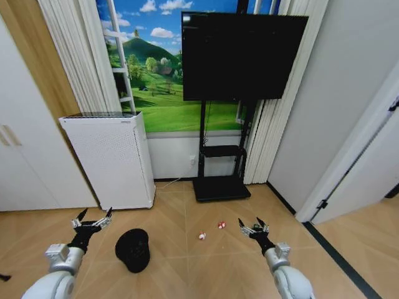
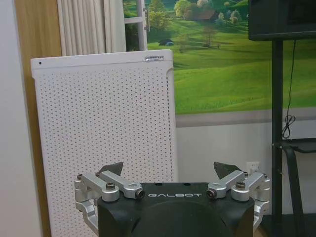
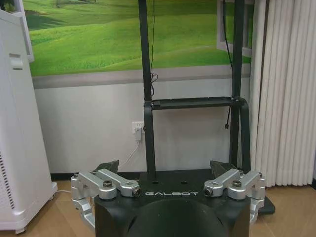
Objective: Pick up the trash bin and place the garbage on the floor into it.
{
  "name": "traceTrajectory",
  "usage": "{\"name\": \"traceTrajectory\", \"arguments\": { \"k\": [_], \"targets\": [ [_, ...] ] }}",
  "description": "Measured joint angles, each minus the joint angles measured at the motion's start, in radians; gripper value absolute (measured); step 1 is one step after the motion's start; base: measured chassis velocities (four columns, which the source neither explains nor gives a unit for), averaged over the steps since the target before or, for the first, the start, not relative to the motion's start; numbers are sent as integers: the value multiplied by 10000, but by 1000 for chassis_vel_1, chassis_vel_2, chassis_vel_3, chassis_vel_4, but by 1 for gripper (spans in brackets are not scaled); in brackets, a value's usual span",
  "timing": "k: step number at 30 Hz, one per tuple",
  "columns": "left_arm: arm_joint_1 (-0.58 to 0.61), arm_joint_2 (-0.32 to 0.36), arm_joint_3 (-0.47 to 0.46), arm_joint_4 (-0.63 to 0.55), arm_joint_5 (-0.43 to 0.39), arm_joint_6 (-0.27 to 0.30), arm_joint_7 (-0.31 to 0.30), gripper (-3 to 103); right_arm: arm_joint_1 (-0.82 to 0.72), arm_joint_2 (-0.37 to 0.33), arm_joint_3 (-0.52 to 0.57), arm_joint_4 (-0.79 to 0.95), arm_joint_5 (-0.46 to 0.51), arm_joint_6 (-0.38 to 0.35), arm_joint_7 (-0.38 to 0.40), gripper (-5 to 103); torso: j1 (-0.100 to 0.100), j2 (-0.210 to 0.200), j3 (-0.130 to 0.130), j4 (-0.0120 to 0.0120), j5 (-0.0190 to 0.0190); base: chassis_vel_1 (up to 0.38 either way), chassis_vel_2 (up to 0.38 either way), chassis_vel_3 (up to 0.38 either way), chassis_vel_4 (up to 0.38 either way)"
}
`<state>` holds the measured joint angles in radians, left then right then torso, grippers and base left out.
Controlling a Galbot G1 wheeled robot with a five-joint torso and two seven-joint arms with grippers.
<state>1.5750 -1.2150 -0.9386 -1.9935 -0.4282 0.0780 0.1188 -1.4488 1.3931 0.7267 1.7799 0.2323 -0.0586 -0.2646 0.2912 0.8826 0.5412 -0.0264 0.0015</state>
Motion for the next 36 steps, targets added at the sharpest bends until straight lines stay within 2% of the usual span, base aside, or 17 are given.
{"name": "traceTrajectory", "arguments": {
  "k": [2, 3, 4, 5, 6, 7, 8, 10, 12, 13, 14, 15, 17, 18, 22, 25, 36],
  "targets": [
    [-4, -1, 3, 5, 1, 0, 0, 100, 1, 0, -1, -4, -4, -1, 0, 100, 0, 1, 0, 0, -3, -390, 372, 390, -347],
    [-29, -23, 32, 54, 12, 0, 1, 100, 16, 3, -1, -28, -49, -1, -1, 100, 1, 0, 0, -3, -30, -346, 355, 379, -359],
    [-29, -23, 32, 54, 12, 0, 1, 100, 16, 3, -1, -28, -49, -1, -1, 100, 1, 0, 0, -3, -30, -346, 355, 379, -359],
    [-48, -36, 41, 72, 12, -5, -15, 100, 4, 1, -13, -35, -52, -65, -118, 100, 2, 0, 1, 1, 8, -334, 374, 368, -359],
    [-53, -47, 46, 82, 12, -9, -28, 100, -19, -3, -16, -12, -50, -130, -175, 100, 0, 0, 0, 1, -1, -334, 374, 364, -354],
    [-54, -72, 74, 102, 11, -8, -36, 100, -32, -3, -21, 16, -47, -162, -182, 100, 4, 0, 1, -5, -40, -358, 315, 364, -281],
    [-54, -72, 74, 102, 11, -8, -36, 100, -32, -3, -21, 16, -47, -162, -182, 100, 4, 0, 1, -5, -40, -358, 315, 364, -281],
    [-19, -93, 81, 70, 37, 163, -69, 100, -29, 24, -48, 12, -54, -183, -151, 100, 9, -4, 3, -4, 4, -314, 294, 254, -252],
    [18, -113, 82, 31, 78, 288, -110, 100, -11, 37, -53, -8, -62, -183, -117, 100, 9, -21, -2, 1, -4, -213, 213, 210, -82],
    [37, -123, 83, 13, 106, 346, -119, 100, -15, 40, -56, -9, -64, -182, -99, 100, -2, -44, -18, -10, -26, -213, 118, 110, -82],
    [54, -136, 83, -5, 142, 394, -137, 100, -28, 40, -70, -10, -68, -182, -87, 100, -32, -101, -54, -14, -23, -152, 118, 1, -80],
    [58, -145, 81, -11, 158, 404, -151, 100, -26, 40, -92, -10, -69, -181, -87, 100, -55, -150, -81, -3, -5, 0, 0, 0, 0],
    [58, -149, 79, -12, 174, 412, -157, 100, -33, 40, -103, -18, -74, -179, -87, 100, -80, -202, -110, -7, -5, 0, 0, 0, 0],
    [56, -153, 76, -8, 205, 424, -166, 100, -35, 42, -114, -32, -81, -172, -85, 100, -124, -276, -159, -5, -21, 48, -9, -29, 60],
    [56, -148, 50, -5, 224, 458, -173, 100, -34, 96, -147, -79, -99, -151, -71, 100, -212, -457, -260, -5, -8, 74, -57, -48, 77],
    [55, -121, 30, 17, 220, 472, -173, 100, -46, 132, -172, -116, -118, -131, -66, 100, -270, -600, -342, -6, -19, 41, -57, -57, 62],
    [53, -70, 0, 183, 217, 464, -163, 100, -73, 289, -233, -362, -227, 20, -63, 100, -476, -1109, -627, -6, -17, 0, 0, 0, 0]
  ]
}}
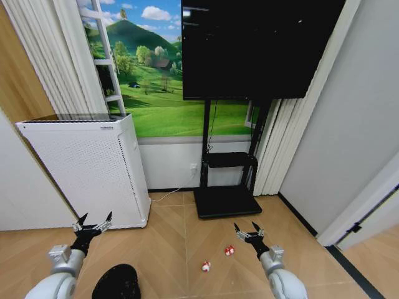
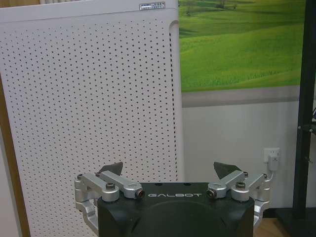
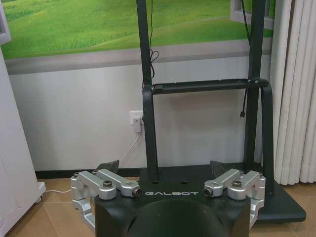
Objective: Pick up the trash bin and place the garbage on the floor into it.
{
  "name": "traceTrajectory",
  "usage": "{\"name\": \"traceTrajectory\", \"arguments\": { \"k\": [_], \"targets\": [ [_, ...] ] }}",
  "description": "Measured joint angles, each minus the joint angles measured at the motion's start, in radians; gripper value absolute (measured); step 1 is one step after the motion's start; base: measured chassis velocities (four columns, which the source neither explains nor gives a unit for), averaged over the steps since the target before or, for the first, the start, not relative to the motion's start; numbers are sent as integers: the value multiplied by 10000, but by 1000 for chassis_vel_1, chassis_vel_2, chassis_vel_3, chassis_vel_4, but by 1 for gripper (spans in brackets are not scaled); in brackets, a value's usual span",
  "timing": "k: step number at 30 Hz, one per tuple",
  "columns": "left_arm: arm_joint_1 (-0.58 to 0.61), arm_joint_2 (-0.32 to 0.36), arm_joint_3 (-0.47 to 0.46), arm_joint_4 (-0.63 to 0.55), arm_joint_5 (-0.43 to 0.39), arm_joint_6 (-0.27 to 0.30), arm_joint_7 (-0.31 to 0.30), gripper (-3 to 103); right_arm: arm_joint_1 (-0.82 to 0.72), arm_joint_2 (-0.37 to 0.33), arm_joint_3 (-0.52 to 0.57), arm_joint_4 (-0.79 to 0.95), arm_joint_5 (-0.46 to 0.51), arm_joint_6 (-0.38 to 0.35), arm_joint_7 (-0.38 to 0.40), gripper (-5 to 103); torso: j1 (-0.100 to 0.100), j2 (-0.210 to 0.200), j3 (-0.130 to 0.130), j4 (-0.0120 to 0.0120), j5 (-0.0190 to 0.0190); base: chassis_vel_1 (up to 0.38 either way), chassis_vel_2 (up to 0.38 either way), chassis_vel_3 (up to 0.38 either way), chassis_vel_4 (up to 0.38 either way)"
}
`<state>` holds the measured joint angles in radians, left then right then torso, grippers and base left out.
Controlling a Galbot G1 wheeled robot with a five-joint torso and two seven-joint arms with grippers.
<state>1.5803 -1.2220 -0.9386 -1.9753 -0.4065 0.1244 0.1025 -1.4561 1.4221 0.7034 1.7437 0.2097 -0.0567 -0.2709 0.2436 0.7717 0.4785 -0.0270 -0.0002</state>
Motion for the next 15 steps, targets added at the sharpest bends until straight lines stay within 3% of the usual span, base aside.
{"name": "traceTrajectory", "arguments": {
  "k": [15],
  "targets": [
    [-2, -51, 45, 82, 100, -8, 70, 100, -39, 49, 61, -116, 31, 140, 4, 100, -306, -723, -420, 0, 2, 0, 0, 0, 0]
  ]
}}
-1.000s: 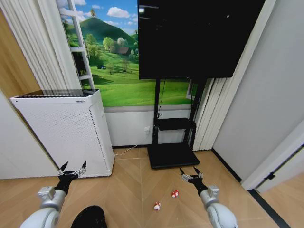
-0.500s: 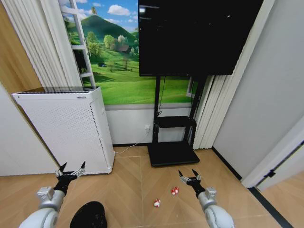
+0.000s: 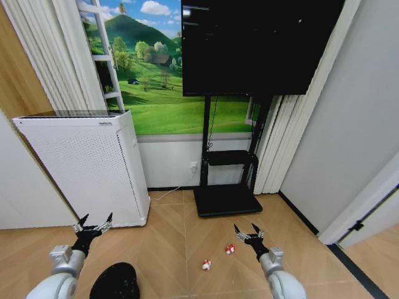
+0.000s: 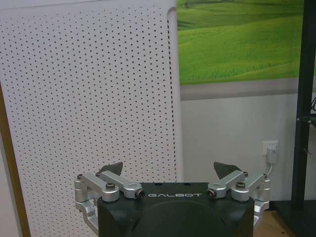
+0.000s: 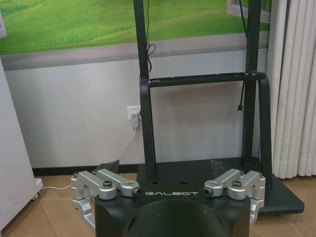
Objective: Pick up the trash bin and place the garbage on the floor into it.
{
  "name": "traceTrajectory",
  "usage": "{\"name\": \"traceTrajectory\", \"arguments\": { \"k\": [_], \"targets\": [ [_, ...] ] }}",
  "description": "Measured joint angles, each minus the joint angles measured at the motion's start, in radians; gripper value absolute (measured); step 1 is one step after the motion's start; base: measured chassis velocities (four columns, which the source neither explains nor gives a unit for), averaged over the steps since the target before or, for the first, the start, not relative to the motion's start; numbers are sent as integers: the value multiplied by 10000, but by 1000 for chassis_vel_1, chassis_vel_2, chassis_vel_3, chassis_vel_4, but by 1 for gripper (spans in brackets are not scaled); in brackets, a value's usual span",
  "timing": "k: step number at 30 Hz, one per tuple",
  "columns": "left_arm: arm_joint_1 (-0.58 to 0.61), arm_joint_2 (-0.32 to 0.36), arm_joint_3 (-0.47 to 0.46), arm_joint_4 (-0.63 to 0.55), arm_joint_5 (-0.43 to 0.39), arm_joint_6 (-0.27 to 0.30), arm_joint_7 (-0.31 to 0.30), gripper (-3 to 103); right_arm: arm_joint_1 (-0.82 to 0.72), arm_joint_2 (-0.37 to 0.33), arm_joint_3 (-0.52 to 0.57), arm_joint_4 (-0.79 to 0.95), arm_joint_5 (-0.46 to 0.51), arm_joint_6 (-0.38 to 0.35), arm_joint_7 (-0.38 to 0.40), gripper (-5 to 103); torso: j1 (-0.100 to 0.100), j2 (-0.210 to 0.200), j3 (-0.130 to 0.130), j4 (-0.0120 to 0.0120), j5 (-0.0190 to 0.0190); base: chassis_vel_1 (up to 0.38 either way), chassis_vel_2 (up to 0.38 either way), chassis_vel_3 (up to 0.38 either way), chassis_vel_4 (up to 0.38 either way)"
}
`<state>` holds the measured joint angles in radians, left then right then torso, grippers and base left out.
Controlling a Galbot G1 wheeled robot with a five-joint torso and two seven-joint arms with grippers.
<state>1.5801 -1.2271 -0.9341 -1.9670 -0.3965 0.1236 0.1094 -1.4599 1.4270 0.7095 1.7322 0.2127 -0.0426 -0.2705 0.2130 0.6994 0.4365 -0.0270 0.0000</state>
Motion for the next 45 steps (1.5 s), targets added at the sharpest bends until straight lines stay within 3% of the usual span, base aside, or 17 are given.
{"name": "traceTrajectory", "arguments": {
  "k": [45],
  "targets": [
    [-63, -149, 64, 232, 36, -158, 177, 100, 27, -49, 76, -141, 48, 241, 21, 100, -781, -1918, -1134, 2, 1, 0, 0, 0, 0]
  ]
}}
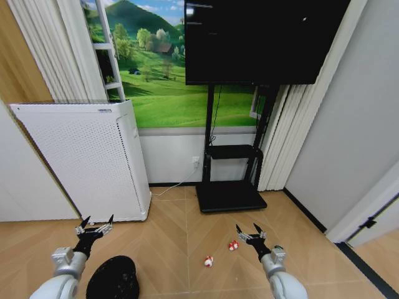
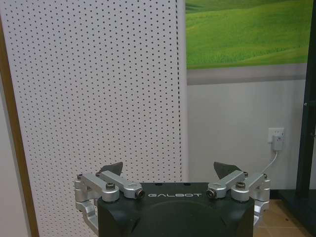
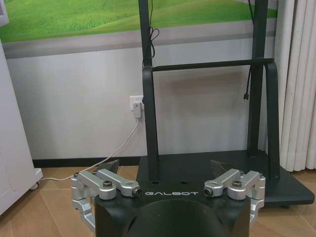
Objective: Pick up the trash bin and place the garbage on the floor into it.
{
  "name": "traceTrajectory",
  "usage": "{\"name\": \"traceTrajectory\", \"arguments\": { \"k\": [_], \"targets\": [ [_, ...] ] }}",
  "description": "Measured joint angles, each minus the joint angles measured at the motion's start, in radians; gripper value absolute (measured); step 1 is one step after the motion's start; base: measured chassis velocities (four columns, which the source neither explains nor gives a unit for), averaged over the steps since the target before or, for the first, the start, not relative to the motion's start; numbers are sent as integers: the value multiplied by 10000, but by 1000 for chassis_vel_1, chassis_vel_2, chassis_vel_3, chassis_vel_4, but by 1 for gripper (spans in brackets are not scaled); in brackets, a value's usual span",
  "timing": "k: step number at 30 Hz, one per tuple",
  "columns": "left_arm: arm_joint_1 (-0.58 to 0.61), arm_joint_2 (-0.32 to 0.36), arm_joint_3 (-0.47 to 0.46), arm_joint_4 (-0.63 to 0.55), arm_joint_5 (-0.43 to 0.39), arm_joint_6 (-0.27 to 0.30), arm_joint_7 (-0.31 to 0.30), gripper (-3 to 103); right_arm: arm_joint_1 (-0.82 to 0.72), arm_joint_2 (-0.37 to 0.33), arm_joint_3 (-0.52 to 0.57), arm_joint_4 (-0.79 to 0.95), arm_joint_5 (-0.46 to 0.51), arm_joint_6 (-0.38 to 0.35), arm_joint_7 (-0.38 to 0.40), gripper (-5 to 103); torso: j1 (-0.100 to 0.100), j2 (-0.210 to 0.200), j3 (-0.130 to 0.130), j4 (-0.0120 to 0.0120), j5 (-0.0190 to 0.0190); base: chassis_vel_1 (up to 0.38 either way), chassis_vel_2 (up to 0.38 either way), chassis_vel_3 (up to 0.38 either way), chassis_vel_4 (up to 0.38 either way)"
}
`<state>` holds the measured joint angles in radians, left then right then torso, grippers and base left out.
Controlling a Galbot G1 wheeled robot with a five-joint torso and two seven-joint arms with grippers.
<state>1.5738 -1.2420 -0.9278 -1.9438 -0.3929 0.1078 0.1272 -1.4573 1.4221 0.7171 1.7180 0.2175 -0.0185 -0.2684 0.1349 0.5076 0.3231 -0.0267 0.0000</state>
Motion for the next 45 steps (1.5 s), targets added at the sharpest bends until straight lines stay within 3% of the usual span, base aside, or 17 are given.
{"name": "traceTrajectory", "arguments": {
  "k": [14, 45],
  "targets": [
    [-8, -137, 68, -8, 595, -71, -30, 100, -11, -83, 39, -58, 147, 59, 6, 100, -186, -460, -271, 0, -1, 0, 0, 0, 0],
    [35, -169, 22, -50, 572, -34, -29, 100, -92, -43, 79, -132, 184, 237, 9, 100, -607, -1647, -1041, 0, 0, 0, 0, 0, 0]
  ]
}}
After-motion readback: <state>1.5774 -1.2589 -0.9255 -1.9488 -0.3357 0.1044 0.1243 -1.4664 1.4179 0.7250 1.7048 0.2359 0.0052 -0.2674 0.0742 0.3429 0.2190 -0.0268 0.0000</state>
